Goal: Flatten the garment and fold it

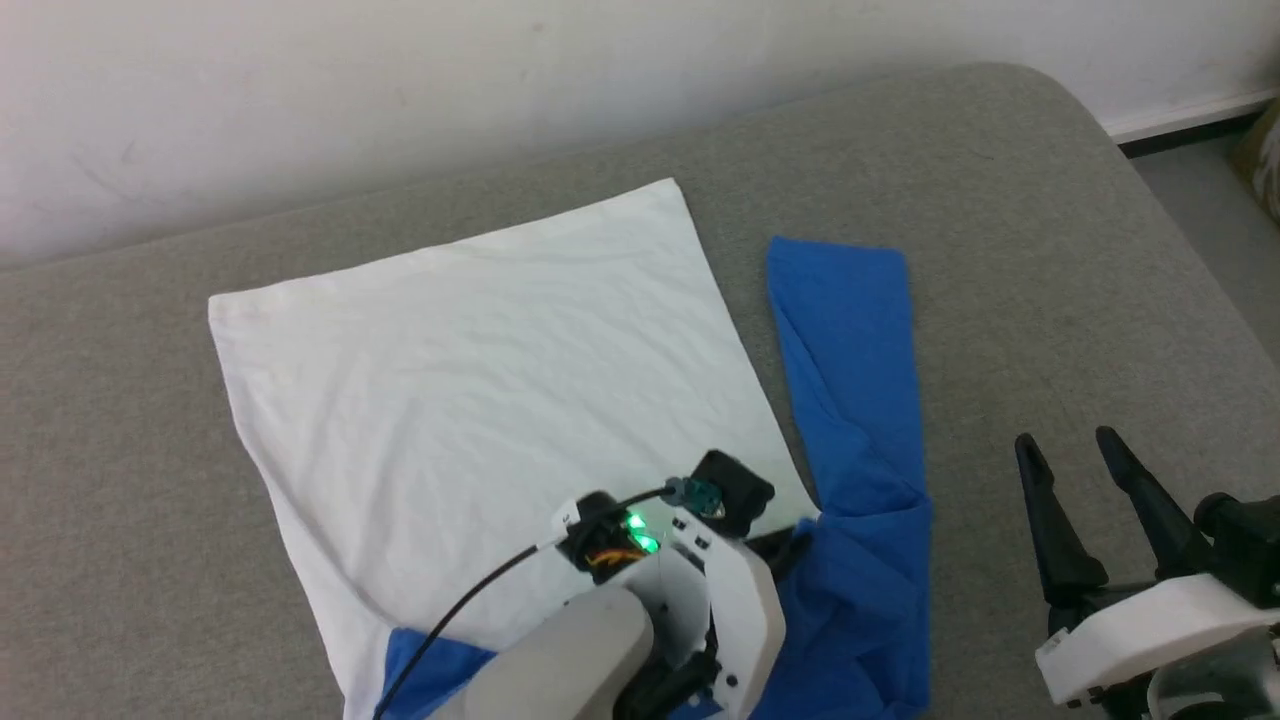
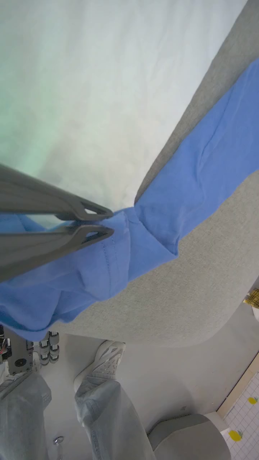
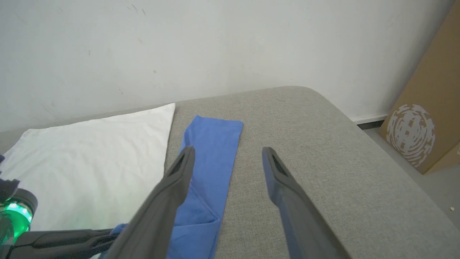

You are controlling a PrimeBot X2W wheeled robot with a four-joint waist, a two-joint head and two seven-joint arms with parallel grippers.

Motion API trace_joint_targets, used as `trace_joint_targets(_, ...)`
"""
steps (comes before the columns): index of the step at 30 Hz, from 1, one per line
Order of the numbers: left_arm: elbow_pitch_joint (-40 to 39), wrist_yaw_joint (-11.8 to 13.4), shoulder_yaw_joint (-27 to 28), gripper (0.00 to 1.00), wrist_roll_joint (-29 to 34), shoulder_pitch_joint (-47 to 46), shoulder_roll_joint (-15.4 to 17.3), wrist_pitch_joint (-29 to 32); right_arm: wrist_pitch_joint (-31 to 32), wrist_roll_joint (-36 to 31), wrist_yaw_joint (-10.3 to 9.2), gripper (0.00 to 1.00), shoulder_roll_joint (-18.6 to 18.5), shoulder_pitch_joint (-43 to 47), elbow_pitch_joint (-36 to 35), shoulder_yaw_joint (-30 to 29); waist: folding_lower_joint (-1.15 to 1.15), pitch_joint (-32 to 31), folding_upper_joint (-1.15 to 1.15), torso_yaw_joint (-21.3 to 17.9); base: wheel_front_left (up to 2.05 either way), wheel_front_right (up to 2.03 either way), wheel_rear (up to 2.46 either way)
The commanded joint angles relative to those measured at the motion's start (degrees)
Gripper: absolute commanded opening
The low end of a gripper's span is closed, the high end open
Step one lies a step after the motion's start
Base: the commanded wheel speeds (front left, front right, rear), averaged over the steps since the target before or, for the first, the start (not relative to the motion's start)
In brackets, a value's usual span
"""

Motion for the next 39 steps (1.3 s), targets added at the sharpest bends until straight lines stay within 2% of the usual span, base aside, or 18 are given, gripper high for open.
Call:
trace_joint_targets(1, 1.3, 0.2, 0.6, 0.07, 0.3, -1.6, -0.8, -1.8, -0.3, 0.1, -0.04, 1.0, 0.2, -1.1, 0.3, 0.2, -0.01, -0.2, 0.0, 1.4, 0.0, 0.0, 0.0)
trace_joint_targets(2, 2.4, 0.0, 0.8, 0.47, 0.2, -2.1, -1.2, -2.9, -0.3, 0.0, -0.04, 1.0, 0.2, -1.3, 0.4, 0.4, -0.01, -0.4, 0.0, 1.7, 0.0, 0.0, 0.0)
trace_joint_targets(3, 3.3, -0.3, 0.7, 1.0, -0.1, -2.4, -1.6, -3.6, -0.3, 0.0, -0.04, 1.0, 0.2, -1.5, 0.5, 0.6, -0.01, -0.7, 0.0, 2.1, 0.0, 0.0, 0.0)
trace_joint_targets(6, 3.8, -0.9, 1.5, 1.0, -1.6, -2.7, -2.4, -7.5, -0.1, -0.4, -0.04, 1.0, 0.2, -1.5, 0.8, 0.9, -0.01, -2.3, 0.0, 3.1, 0.0, 0.0, 0.0)
trace_joint_targets(10, 1.0, 0.4, 4.2, 1.0, -2.1, -1.5, -2.3, -15.0, 0.1, -0.5, -0.04, 1.0, 0.2, -0.8, 1.3, 0.6, -0.01, -5.2, 0.0, 5.3, 0.0, 0.0, 0.0)
trace_joint_targets(17, -7.0, 9.2, 11.9, 1.0, 0.0, 5.0, 4.6, -26.2, 0.0, -0.4, -0.04, 1.0, 0.2, 1.3, 1.4, -1.2, -0.01, -8.6, 0.0, 10.3, 0.0, 0.0, 0.0)
trace_joint_targets(23, -14.4, 15.9, 21.3, 1.0, 1.8, 13.2, 10.3, -28.9, 0.1, -0.1, -0.04, 1.0, 0.2, 1.6, 1.9, -2.8, -0.01, -9.3, 0.0, 13.4, 0.0, 0.0, 0.0)
trace_joint_targets(26, -19.1, 18.3, 28.0, 1.0, 3.6, 18.2, 11.3, -28.9, -0.2, 0.3, -0.04, 1.0, 0.2, 1.4, 2.8, -4.4, -0.01, -9.4, 0.0, 14.8, 0.0, 0.0, 0.0)
trace_joint_targets(30, -23.2, 19.3, 36.1, 1.0, 6.3, 24.7, 11.5, -29.0, -0.2, 1.4, -0.04, 1.0, 0.1, 0.2, 5.8, -6.8, -0.01, -9.2, 0.0, 16.4, 0.0, 0.0, 0.0)
trace_joint_targets(33, -25.2, 19.2, 40.5, 1.0, 8.3, 28.7, 11.5, -29.0, 0.7, 3.6, -0.04, 1.0, -1.1, -3.0, 11.0, -9.3, -0.01, -8.3, 0.0, 17.4, 0.0, 0.0, 0.0)
trace_joint_targets(34, -25.2, 19.2, 40.5, 1.0, 8.3, 28.7, 11.5, -29.0, 0.7, 3.6, -0.04, 1.0, -1.1, -3.0, 11.0, -9.3, -0.01, -8.3, 0.0, 17.4, 0.0, 0.0, 0.0)
trace_joint_targets(39, -27.9, 17.4, 44.0, 1.0, 10.9, 31.9, 11.1, -29.0, 5.3, 7.4, -0.04, 1.0, -5.9, -13.0, 23.4, -12.8, -0.01, -4.9, 0.0, 19.4, 0.0, 0.0, 0.0)
